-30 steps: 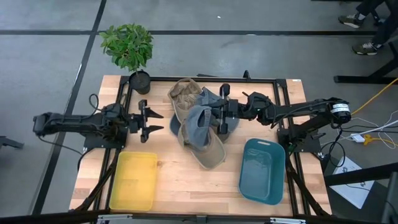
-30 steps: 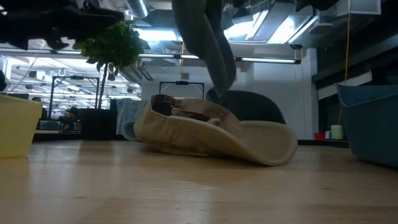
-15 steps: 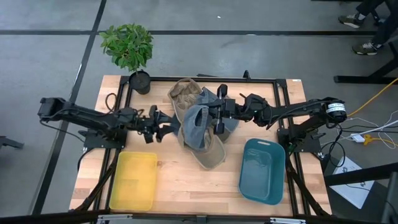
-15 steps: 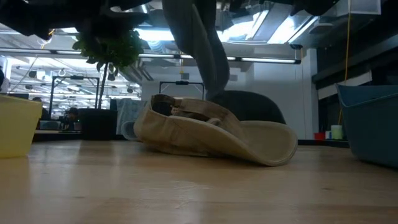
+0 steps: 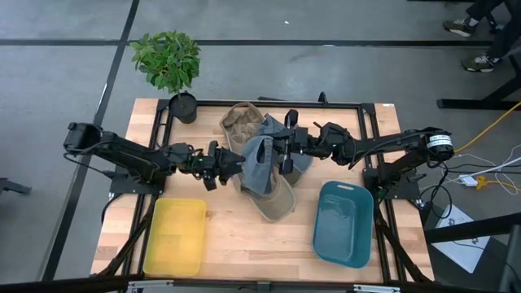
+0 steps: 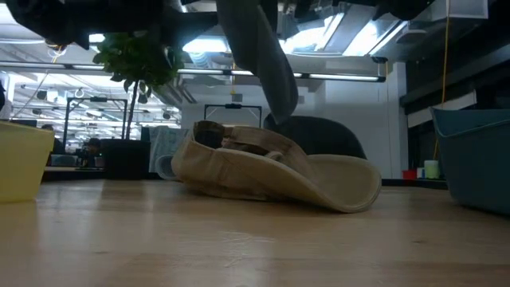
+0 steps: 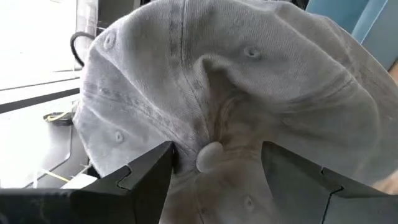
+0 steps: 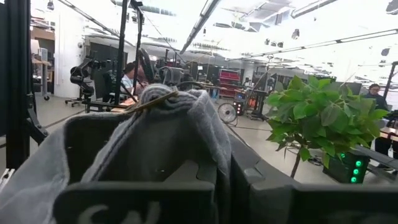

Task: Pick & Place hat
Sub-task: Put the bottom blue cap into the blue bin

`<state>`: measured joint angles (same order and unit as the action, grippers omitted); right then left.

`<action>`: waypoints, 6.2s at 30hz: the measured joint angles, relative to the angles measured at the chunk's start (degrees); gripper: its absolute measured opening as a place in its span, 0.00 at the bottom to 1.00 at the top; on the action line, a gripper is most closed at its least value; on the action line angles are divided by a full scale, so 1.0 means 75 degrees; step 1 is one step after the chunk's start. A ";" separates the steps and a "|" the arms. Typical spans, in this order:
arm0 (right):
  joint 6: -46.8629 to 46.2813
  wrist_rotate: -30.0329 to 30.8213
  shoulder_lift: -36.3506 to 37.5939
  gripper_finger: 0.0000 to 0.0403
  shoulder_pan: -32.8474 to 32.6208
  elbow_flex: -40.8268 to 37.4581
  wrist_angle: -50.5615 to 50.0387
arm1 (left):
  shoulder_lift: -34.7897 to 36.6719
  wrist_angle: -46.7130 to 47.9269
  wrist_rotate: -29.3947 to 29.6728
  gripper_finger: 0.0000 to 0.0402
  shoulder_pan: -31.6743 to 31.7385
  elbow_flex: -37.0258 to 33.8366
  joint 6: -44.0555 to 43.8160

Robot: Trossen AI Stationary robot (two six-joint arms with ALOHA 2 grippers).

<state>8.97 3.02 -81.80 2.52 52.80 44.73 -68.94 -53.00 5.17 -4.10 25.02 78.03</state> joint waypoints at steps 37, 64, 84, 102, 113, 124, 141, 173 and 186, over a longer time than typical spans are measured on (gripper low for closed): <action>-0.0391 0.0400 -0.0003 0.11 0.0000 0.0000 -0.1033 | -0.0925 0.0731 0.3371 0.07 -0.0267 0.0789 -0.0113; 0.0966 0.3451 0.0114 0.56 -0.0622 0.1878 -0.5278 | 0.3100 0.8374 0.1684 0.06 0.0563 0.1100 -0.6052; -0.0862 0.3317 -0.1611 0.56 -0.1323 0.3283 -0.5585 | 0.3044 0.8137 0.3827 0.06 0.0965 0.2407 -0.7774; -0.1352 0.4040 -0.2853 0.56 -0.0938 0.4304 -0.5380 | 0.3004 0.7532 0.4584 0.06 0.0962 0.2555 -0.7406; -0.1853 0.4058 -0.2859 0.56 -0.0872 0.4304 -0.5427 | 0.3033 0.6516 0.4598 0.06 0.0962 0.2555 -0.6804; -0.1765 0.3072 -0.2901 0.29 -0.0495 0.4304 -0.5329 | 0.3033 0.6176 0.4170 0.06 0.0962 0.2555 -0.6917; -0.1330 0.2749 -0.1781 0.03 -0.0614 0.4301 -0.7915 | 0.3326 0.9628 0.3152 0.06 0.0962 0.2555 -0.7744; 0.0642 -0.4523 -0.1562 0.10 0.0347 0.4285 -0.8797 | 0.3850 0.9415 -0.5770 0.06 0.0960 0.3401 -1.1507; -0.0114 -0.1736 -0.1601 0.43 0.0343 0.4290 -0.8969 | 0.3887 0.8470 -0.5616 0.06 0.1604 0.3426 -1.2374</action>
<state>8.12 -10.00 -93.81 5.10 84.97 -22.54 -39.79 10.53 -36.95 7.93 50.72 -14.78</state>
